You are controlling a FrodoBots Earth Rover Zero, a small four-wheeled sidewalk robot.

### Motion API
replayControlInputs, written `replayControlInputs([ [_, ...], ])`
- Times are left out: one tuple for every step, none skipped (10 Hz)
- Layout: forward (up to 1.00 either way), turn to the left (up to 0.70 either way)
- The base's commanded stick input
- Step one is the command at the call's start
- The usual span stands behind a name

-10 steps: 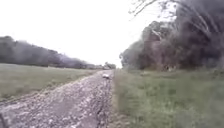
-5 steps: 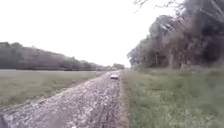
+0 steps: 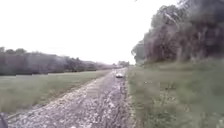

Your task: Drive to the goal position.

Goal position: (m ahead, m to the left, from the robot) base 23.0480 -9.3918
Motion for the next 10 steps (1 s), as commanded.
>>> replayControlInputs([
  [1.00,0.00],
  [1.00,0.00],
  [1.00,0.00],
  [1.00,0.00],
  [1.00,0.00],
  [1.00,0.00],
  [1.00,0.00],
  [1.00,0.00],
  [1.00,0.00],
  [1.00,0.00],
])
